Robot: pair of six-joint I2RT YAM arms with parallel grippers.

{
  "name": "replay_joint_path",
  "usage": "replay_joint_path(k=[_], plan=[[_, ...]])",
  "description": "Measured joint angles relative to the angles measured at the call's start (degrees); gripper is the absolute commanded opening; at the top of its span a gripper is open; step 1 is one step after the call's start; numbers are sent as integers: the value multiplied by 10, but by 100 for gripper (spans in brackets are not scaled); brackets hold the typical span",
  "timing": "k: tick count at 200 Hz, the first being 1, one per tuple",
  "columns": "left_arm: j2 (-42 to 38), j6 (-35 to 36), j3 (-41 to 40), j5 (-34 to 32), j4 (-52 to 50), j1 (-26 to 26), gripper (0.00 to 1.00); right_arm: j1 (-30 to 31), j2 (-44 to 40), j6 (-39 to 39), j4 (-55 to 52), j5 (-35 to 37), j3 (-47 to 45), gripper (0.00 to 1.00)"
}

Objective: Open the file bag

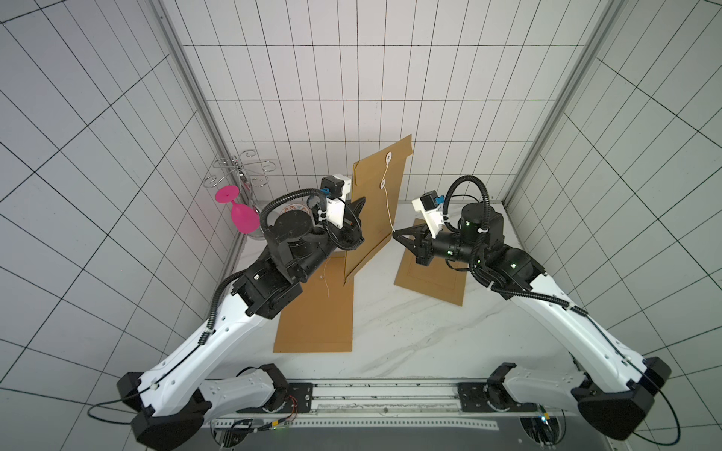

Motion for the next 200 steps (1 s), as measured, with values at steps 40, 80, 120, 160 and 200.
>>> replay_joint_path(k=[40, 80, 120, 160, 200], plan=[[15, 0, 7, -12, -7, 0, 0, 14, 7, -21, 1, -34, 1, 0], [21, 0, 7, -17, -14, 0, 0, 23, 14, -35, 2, -62, 2, 0], [23, 5, 7, -17, -25, 0, 0, 27, 16, -43, 2, -76, 5, 0], [23, 11, -9, -17, -29, 0, 0, 27, 16, -45, 3, -79, 5, 0], [16, 19, -52, -12, -39, 0, 0, 28, 15, -45, 3, -66, 5, 0]])
